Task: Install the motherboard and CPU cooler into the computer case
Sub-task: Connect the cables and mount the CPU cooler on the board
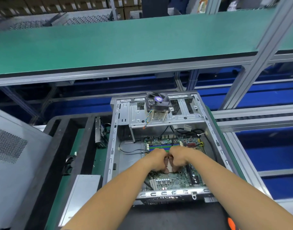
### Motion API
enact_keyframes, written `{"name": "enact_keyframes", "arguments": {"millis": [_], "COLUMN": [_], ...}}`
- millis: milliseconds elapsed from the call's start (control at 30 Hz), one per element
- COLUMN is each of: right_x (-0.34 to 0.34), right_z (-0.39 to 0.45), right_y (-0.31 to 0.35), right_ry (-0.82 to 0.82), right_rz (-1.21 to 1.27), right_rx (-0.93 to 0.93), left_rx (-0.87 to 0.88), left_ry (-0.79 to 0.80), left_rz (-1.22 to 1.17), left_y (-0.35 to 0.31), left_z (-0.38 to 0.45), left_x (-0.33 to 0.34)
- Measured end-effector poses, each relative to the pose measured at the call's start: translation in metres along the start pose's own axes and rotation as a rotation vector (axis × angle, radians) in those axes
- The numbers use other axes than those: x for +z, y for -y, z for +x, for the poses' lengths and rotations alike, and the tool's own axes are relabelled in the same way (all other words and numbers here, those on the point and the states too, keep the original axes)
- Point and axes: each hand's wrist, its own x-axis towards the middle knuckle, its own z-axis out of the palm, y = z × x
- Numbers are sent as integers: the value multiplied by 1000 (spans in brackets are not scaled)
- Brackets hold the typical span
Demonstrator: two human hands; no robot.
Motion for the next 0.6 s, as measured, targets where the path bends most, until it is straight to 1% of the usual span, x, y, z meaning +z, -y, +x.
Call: {"name": "enact_keyframes", "arguments": {"millis": [167, 300, 367, 500, 600], "right_x": [6, 7, 8, 8, 8], "right_z": [4, 6, 7, 7, 4], "right_y": [2, 2, 3, 2, 1], "right_ry": [-20, 13, 3, -1, -34], "right_rz": [13, -6, -29, -114, -201], "right_rx": [99, 126, 134, 124, 55], "left_rx": [5, 1, -8, -11, -10], "left_ry": [-1, -6, -8, -7, -8], "left_rz": [1, -2, -3, 6, 14], "left_y": [-1, -1, 0, -1, 0], "left_z": [-1, -1, -1, 1, 2], "left_x": [1, 1, 2, 2, 2]}}
